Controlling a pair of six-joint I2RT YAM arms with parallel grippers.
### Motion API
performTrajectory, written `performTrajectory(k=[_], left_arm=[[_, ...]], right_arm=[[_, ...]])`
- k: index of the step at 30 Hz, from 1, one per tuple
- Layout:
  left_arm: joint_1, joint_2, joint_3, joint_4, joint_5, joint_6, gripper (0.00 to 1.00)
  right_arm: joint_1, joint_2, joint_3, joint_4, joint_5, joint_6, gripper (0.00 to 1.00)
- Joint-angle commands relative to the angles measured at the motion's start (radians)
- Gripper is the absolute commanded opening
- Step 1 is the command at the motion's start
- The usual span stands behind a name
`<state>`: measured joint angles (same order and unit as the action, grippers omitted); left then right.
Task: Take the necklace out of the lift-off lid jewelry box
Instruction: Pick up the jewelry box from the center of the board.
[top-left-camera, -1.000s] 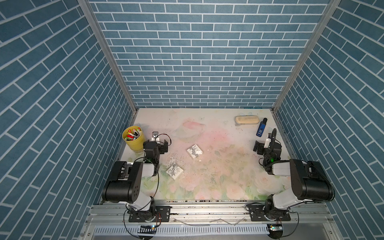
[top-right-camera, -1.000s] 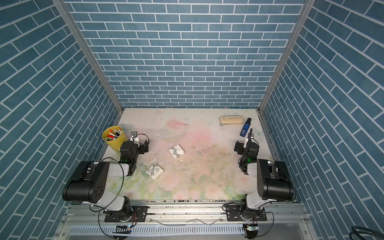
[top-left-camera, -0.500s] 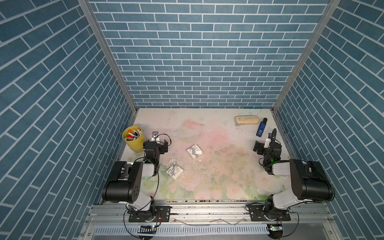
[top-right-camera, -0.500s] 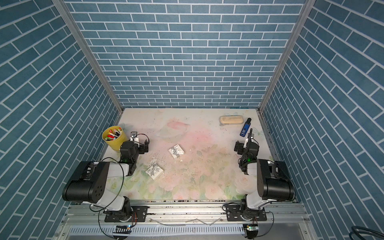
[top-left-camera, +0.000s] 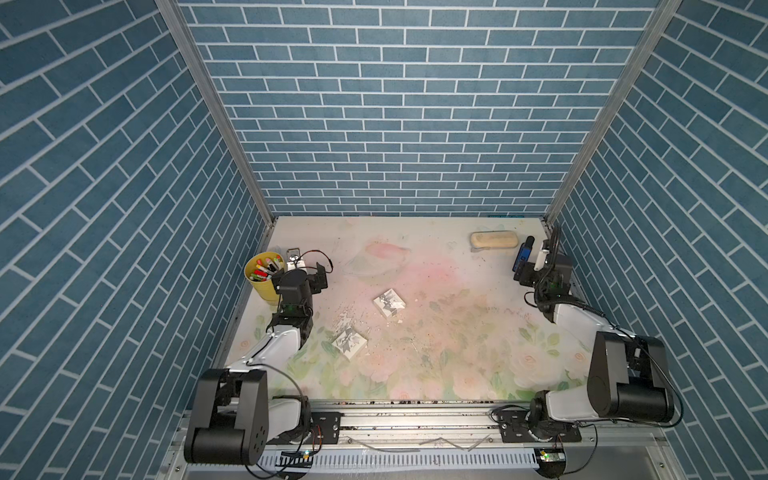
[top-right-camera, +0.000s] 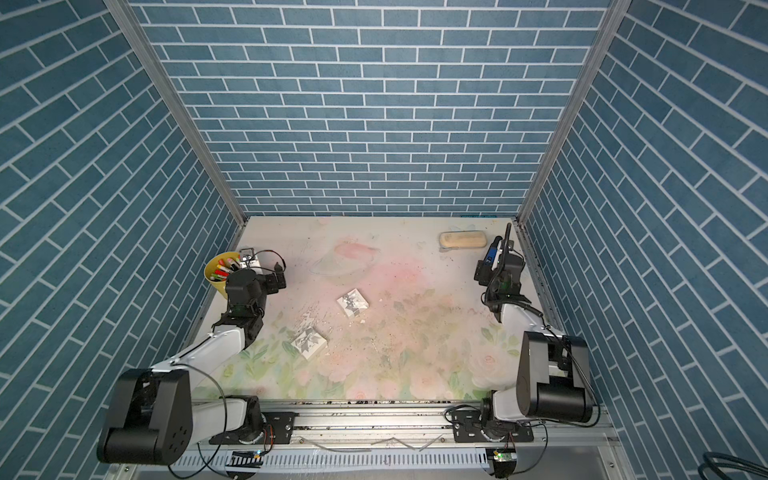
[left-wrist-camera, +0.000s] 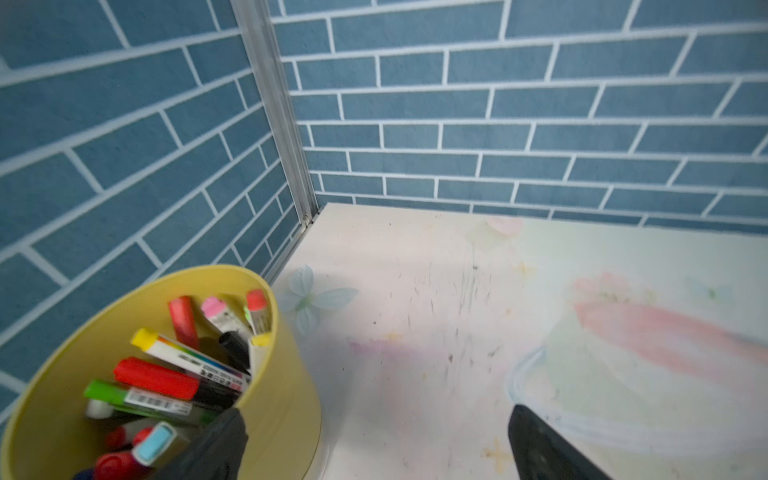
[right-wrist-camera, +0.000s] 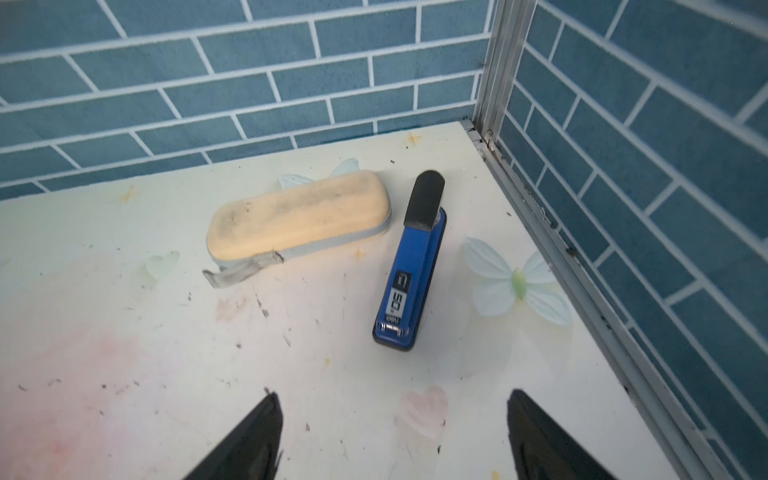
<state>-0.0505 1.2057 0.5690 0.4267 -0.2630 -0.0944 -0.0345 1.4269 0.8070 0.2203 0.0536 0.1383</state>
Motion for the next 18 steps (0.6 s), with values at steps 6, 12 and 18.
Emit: performTrajectory(k=[6, 12, 18], left_arm=[[0.003, -0.004, 0.231, -0.636, 0.187, -0.254, 1.00], [-0.063, 0.031, 0.244, -0.842, 0.242, -0.263, 1.00], [-0.181, -0.011, 0.168, -0.824, 0.260, -0.276, 1.00]], right_arm=[[0.195, 0.033, 0.223, -0.458, 0.005, -0.002, 0.82], [0.420, 0.150, 0.425, -0.723, -0.013, -0.015, 0.82], [0.644, 0.269, 0.530, -0.776, -0.090, 0.023, 0.99]])
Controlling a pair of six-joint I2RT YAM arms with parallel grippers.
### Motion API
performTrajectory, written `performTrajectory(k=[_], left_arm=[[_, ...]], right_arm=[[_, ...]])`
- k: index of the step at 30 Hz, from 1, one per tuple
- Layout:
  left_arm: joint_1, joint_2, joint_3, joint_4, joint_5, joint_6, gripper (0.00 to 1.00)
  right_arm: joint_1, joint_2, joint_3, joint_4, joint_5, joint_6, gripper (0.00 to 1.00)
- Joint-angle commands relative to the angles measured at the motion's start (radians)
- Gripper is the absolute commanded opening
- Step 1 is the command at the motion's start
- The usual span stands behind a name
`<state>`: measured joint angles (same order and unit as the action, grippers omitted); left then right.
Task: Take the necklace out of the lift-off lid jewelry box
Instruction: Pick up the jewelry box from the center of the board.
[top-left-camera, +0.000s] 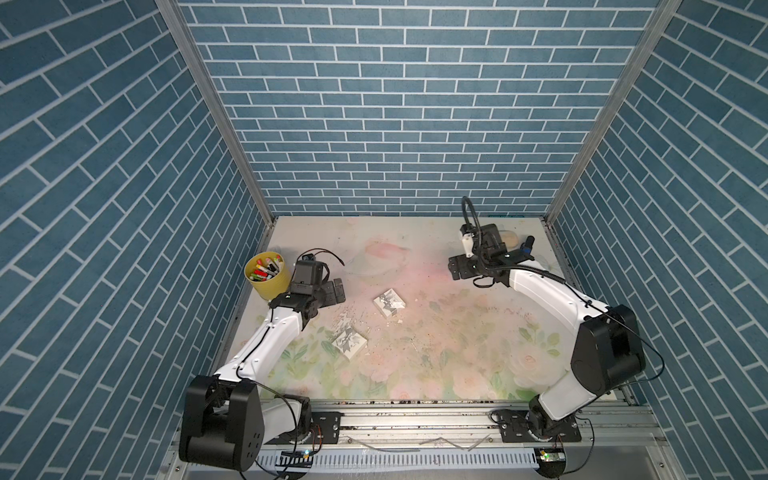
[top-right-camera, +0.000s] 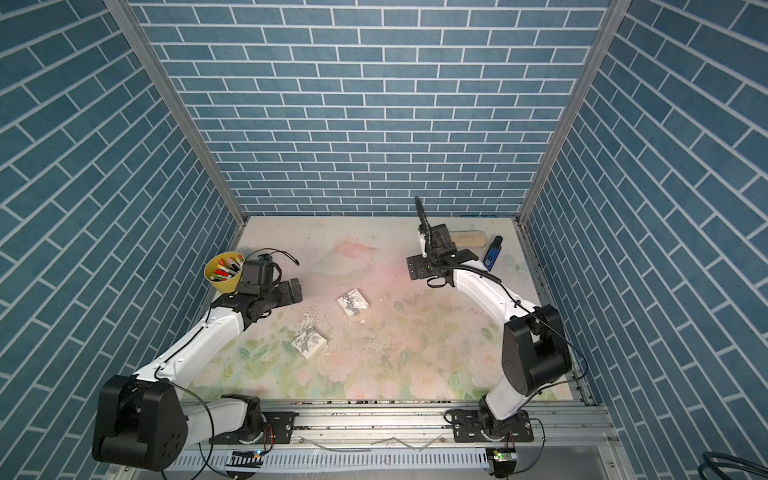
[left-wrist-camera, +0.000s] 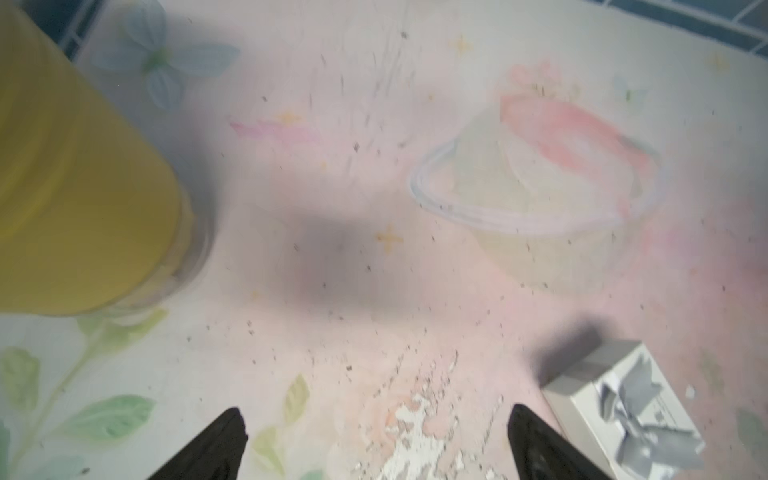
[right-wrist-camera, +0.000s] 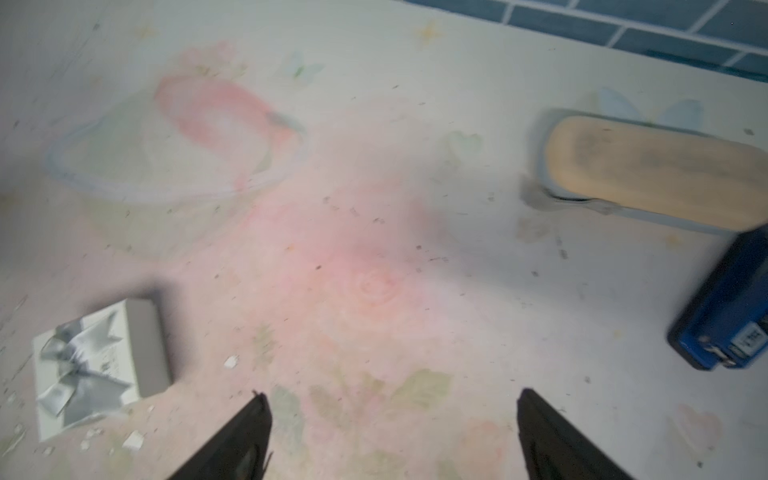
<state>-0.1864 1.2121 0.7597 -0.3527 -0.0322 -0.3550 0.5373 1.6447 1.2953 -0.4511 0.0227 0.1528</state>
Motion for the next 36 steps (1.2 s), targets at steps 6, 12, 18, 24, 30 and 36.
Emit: performTrajectory(k=[6, 12, 18, 24, 30, 36], left_arm=[[-0.193, 0.010, -0.026, -0.024, -0.023, 0.004, 1.00], [-0.206, -0.030, -0.098, 0.087, 0.047, 0.004, 0.99], [-0.205, -0.023, -0.114, 0.110, 0.095, 0.009, 0.90], [-0.205, -0.032, -0.122, 0.098, 0.080, 0.005, 0.88], [-0.205, -0.047, -0.137, 0.095, 0.065, 0.010, 0.88], [-0.205, -0.047, -0.123, 0.058, 0.038, 0.029, 0.89]], right_arm=[[0.236, 0.211, 0.176, -0.183, -0.104, -0.001, 0.99], [0.322, 0.297, 0.273, -0.213, -0.102, 0.019, 0.99], [0.364, 0.402, 0.401, -0.269, -0.041, 0.030, 0.99], [0.386, 0.490, 0.520, -0.322, 0.004, 0.035, 0.99], [0.393, 0.556, 0.587, -0.334, -0.007, 0.049, 0.99], [0.396, 0.616, 0.611, -0.339, -0.050, 0.053, 0.99]])
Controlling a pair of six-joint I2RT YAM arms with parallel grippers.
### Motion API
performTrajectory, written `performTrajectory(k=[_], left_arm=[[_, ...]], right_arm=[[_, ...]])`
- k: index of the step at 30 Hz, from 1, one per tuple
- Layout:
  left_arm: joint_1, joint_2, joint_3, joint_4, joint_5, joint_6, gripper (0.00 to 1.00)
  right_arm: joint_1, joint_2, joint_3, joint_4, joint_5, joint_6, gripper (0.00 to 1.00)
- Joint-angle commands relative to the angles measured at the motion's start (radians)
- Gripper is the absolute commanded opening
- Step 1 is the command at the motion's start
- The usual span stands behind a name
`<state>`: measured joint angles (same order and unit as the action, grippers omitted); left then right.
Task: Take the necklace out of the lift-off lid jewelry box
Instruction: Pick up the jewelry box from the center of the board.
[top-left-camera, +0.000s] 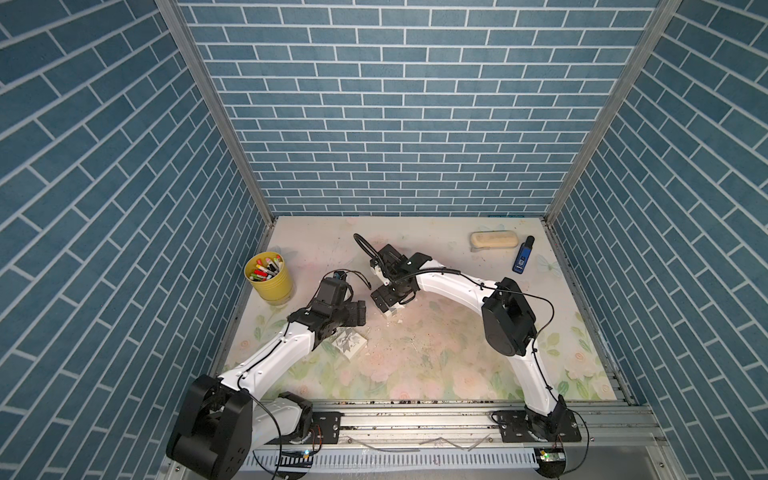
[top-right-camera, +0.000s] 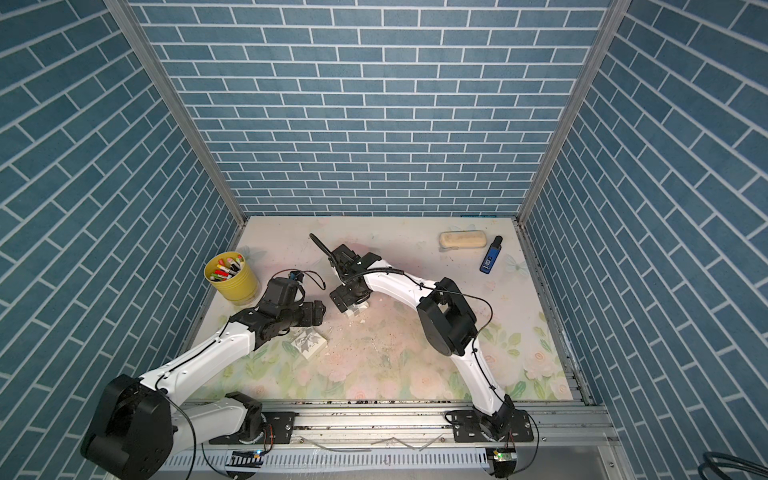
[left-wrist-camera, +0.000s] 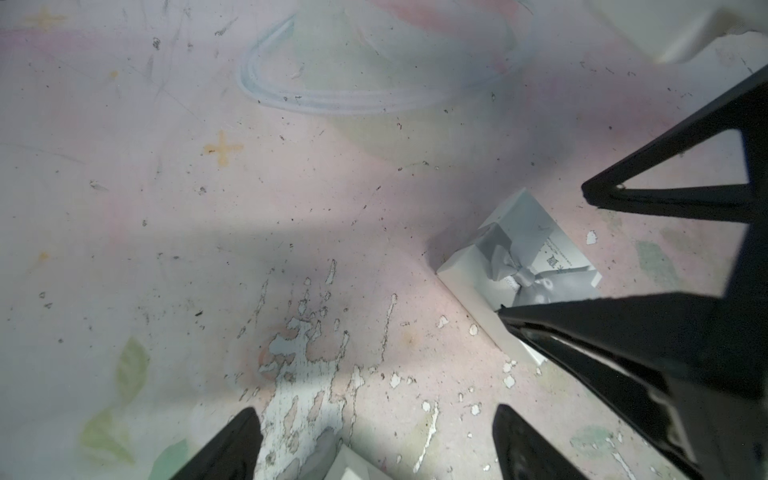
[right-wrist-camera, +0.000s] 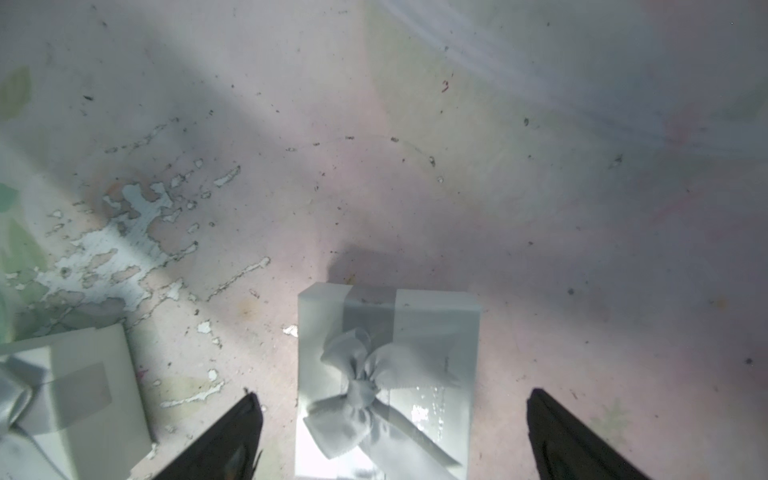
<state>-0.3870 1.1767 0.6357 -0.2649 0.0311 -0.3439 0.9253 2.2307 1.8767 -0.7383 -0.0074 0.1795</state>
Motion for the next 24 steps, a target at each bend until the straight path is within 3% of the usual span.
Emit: performTrajectory(k=[1, 17, 19, 24], left_arm=[[-0.004, -0.011, 0.002, -0.033, -0.029, 0.021, 0.89], [-0.004, 0.001, -0.015, 0.008, -0.059, 0.055, 0.94], [-0.004, 0.002, -0.016, 0.016, -0.056, 0.062, 1.00], [-0.004, 0.005, -0.026, 0.046, -0.058, 0.074, 0.99]], right_arm=[[0.009, 0.034, 0.030, -0.052, -0.021, 0.028, 0.99], [0.002, 0.043, 0.011, -0.064, 0.037, 0.032, 0.94], [-0.004, 0.034, -0.002, -0.062, 0.035, 0.031, 0.92], [-0.022, 0.011, -0.030, -0.059, 0.016, 0.031, 0.82]])
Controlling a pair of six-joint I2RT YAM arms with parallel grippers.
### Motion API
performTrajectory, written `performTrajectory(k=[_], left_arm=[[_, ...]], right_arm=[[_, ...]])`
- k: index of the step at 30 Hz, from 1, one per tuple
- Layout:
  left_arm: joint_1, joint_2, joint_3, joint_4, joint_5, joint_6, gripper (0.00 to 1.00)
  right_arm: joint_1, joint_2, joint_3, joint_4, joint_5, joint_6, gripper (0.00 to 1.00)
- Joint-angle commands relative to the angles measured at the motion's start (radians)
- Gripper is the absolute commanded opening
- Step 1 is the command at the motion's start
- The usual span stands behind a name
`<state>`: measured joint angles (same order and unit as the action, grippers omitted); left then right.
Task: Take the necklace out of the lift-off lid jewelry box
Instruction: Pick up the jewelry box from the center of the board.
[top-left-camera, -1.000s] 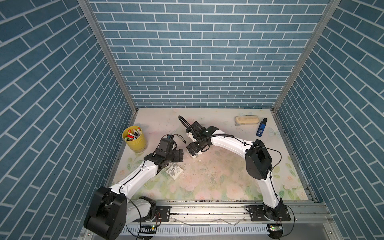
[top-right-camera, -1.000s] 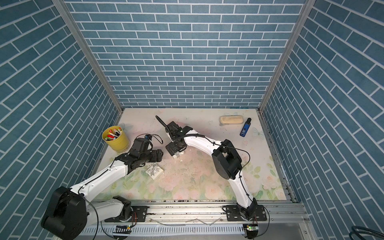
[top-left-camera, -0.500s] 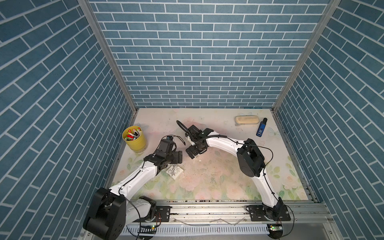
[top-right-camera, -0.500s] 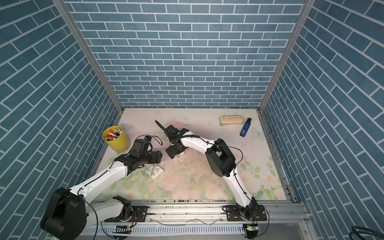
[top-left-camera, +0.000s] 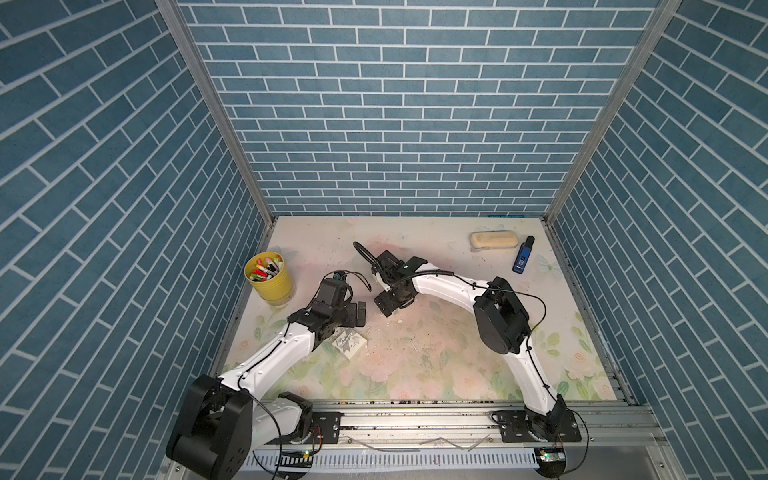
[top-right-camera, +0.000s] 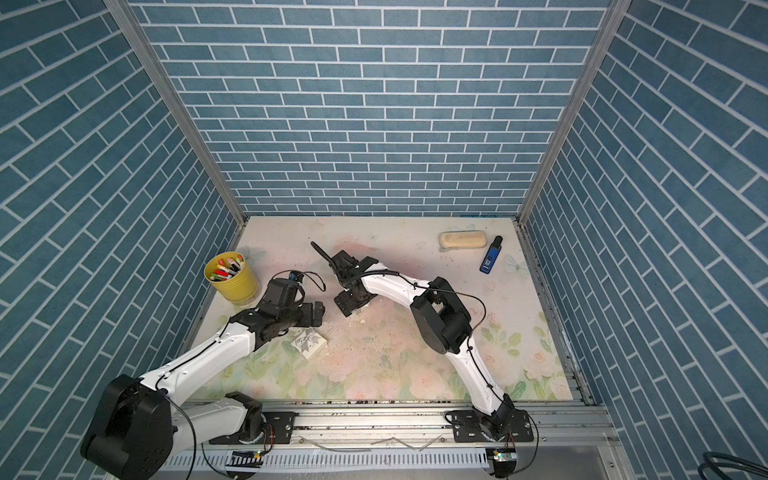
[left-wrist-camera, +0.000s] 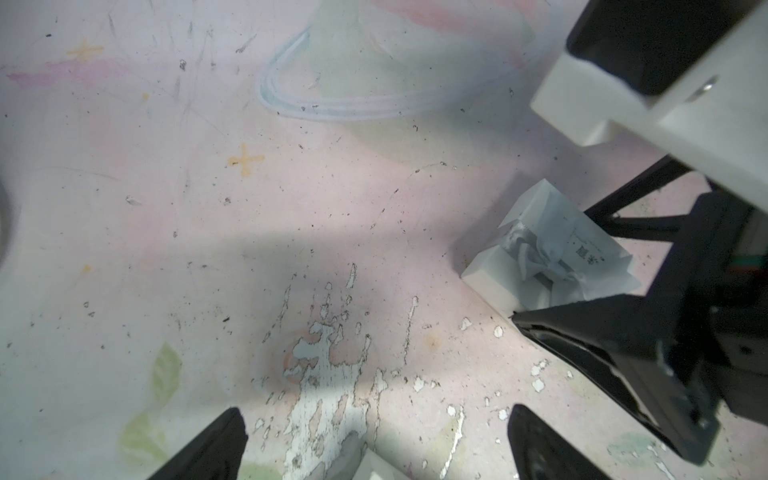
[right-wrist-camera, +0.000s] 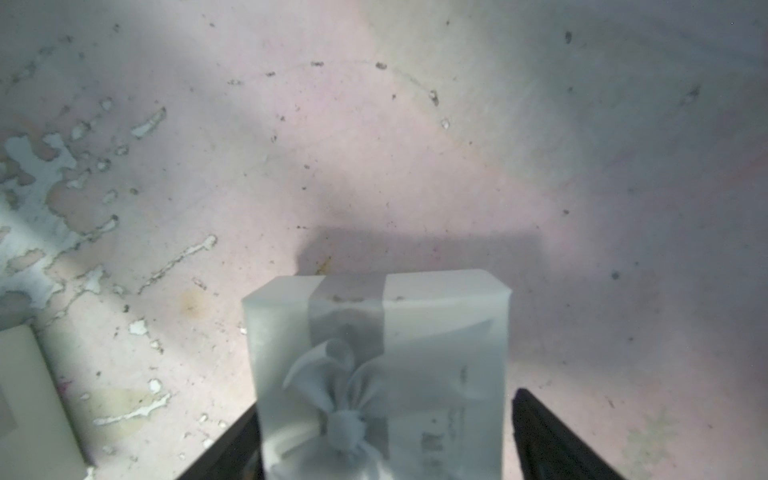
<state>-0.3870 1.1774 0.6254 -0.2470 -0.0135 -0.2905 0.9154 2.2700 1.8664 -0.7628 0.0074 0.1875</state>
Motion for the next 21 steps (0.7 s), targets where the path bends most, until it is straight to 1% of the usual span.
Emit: performTrajectory(k=[1, 6, 11, 12, 13, 15, 17, 19, 21], left_arm=[[-0.004, 0.005, -0.019, 0.037, -0.015, 0.020, 1.00], [-0.004, -0.012, -0.067, 0.134, -0.013, 0.019, 1.00], [-0.007, -0.067, -0.156, 0.359, 0.049, 0.060, 1.00], [-0.008, -0.069, -0.152, 0.370, 0.072, 0.079, 1.00], [-0.009, -0.064, -0.129, 0.353, 0.090, 0.100, 1.00], [-0.021, -0.036, -0.079, 0.297, 0.093, 0.141, 1.00], [-0.048, -0.008, -0.050, 0.278, 0.088, 0.191, 1.00], [-0.093, 0.000, -0.058, 0.336, 0.083, 0.260, 1.00], [-0.160, -0.005, -0.098, 0.446, 0.100, 0.379, 1.00]], right_arm=[[-0.016, -0.033, -0.026, -0.033, -0.005, 0.024, 0.80], [-0.034, -0.070, -0.072, -0.018, -0.004, 0.032, 0.79], [-0.078, -0.135, -0.120, -0.020, -0.013, 0.036, 0.79], [-0.091, -0.151, -0.132, -0.018, -0.026, 0.033, 0.79], [-0.105, -0.165, -0.147, -0.017, -0.041, 0.034, 0.76], [-0.134, -0.191, -0.174, -0.017, -0.075, 0.045, 0.75], [-0.164, -0.221, -0.212, -0.005, -0.089, 0.056, 0.75], [-0.195, -0.256, -0.254, 0.009, -0.145, 0.066, 0.75], [-0.226, -0.288, -0.284, 0.013, -0.177, 0.069, 0.75]])
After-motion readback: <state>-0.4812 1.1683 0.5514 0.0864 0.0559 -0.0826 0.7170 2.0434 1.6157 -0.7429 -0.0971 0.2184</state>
